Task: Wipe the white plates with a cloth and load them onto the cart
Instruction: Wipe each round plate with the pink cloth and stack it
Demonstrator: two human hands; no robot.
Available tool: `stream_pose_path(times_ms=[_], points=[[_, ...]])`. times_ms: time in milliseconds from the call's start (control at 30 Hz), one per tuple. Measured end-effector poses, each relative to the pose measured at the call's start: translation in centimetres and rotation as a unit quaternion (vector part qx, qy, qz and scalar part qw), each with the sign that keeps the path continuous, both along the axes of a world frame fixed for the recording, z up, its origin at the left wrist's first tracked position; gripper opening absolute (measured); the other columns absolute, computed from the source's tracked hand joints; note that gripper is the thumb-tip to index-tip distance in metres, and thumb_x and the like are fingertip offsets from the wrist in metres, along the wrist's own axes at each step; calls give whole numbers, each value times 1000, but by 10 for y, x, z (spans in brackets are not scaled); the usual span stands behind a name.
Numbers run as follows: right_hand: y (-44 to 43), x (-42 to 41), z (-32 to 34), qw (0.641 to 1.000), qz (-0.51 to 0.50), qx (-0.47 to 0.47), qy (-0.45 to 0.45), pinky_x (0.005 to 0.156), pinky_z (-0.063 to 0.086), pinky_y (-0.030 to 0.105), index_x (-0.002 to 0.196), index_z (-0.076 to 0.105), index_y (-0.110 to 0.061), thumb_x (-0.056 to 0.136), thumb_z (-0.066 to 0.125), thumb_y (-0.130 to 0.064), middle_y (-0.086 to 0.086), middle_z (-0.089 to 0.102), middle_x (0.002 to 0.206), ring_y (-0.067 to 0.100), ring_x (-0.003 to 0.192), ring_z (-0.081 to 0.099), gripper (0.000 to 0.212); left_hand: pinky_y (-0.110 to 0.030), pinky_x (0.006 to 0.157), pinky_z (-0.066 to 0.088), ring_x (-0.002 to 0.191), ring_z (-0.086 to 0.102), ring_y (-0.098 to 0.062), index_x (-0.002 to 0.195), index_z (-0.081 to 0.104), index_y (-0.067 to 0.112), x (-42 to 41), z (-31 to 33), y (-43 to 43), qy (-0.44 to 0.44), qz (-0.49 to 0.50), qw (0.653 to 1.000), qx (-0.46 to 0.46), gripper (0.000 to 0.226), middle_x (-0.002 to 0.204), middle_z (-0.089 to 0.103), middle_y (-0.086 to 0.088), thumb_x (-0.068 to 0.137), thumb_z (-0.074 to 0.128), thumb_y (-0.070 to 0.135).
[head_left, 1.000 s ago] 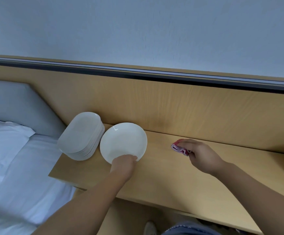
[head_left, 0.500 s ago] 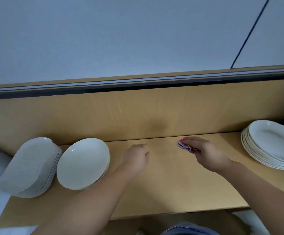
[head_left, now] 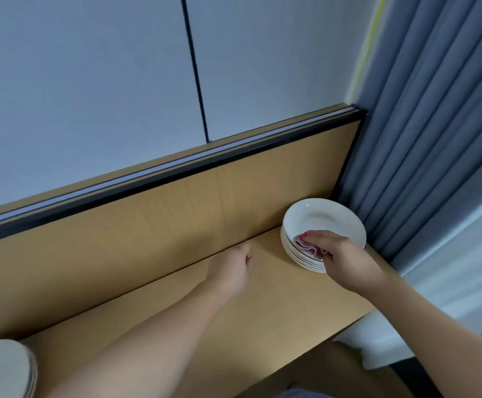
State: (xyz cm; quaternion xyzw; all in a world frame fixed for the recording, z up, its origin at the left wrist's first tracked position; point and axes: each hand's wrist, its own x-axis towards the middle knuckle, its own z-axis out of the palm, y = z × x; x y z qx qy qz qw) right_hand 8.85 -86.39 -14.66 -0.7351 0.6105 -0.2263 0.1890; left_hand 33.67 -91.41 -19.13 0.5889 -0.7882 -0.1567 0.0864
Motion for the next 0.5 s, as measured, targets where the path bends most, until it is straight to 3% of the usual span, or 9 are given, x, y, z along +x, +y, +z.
stream_pose_path(times_ms=[167, 233, 333, 500], points=[[-11, -63, -4, 1000, -16, -10, -19, 100, 42, 15, 126, 64, -19, 82, 43, 15, -20, 53, 129, 6, 121, 53, 59, -31, 70, 46, 96, 64, -23, 137, 43, 19, -76, -4, -32, 43, 21, 998, 28, 44, 108, 68, 0, 100, 39, 42], [-13, -81, -8, 999, -20, -4, -33, 96, 38, 4, 125, 65, -17, 82, 42, 18, -24, 50, 125, 4, 119, 53, 60, -30, 66, 44, 91, 64, -24, 129, 47, 17, -98, -9, -41, 54, 31, 997, 42, 39, 101, 67, 0, 99, 41, 42], [-17, -103, -12, 999, -15, -2, -28, 97, 32, 1, 125, 65, -17, 82, 45, 18, -21, 50, 127, 4, 122, 50, 58, -37, 71, 52, 87, 64, -27, 117, 50, 12, -121, -17, -51, 45, 40, 996, 59, 34, 93, 66, -3, 98, 44, 40], [-25, -127, -21, 1000, -4, -14, -25, 102, 42, 21, 124, 66, -16, 82, 50, 16, -12, 57, 129, 11, 123, 54, 55, -37, 84, 50, 108, 60, -29, 136, 41, 9, -143, -23, -63, 22, 81, 992, 95, 47, 126, 57, -11, 97, 51, 33]])
